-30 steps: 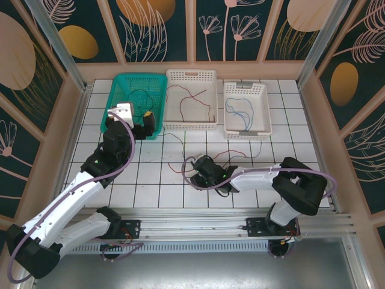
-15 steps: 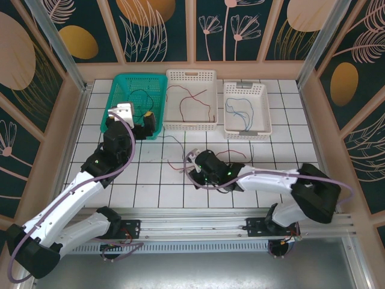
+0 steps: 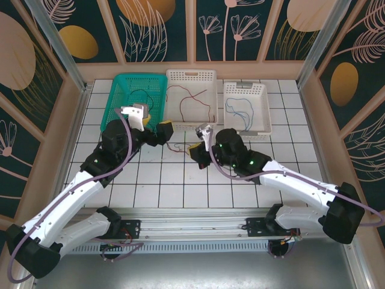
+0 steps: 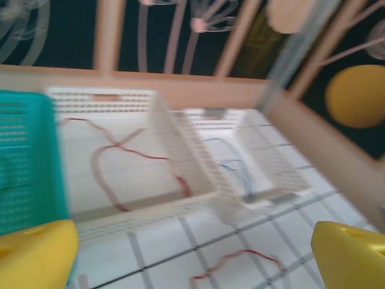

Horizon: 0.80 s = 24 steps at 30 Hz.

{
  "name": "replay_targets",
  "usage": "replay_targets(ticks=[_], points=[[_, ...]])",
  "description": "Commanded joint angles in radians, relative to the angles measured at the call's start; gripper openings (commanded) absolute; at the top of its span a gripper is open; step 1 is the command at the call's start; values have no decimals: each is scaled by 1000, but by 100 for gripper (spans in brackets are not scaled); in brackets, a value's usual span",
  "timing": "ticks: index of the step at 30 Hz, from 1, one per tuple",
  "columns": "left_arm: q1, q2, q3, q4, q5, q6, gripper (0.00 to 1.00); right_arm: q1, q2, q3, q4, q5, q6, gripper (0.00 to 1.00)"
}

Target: Untangle the cables

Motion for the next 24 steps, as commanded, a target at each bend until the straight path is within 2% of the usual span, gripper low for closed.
replay_targets(ticks=[1,8,16,19,24], points=[[3,-8,1,84,269,-80,98,-25,-22,71,7,-78,-13,0],[3,12,-57,139,420,-125,98,-28,0,117,11,-117,-21,0],[1,25,-86,175,476,-149,98,-30,1,133,29,-134,-14,0],[2,18,-99,183,492,-157,95,-32,0,133,25,-129,-16,0],[1,4,-116,197,510,-166,84,-36,1,133,28,-130,-12,0]])
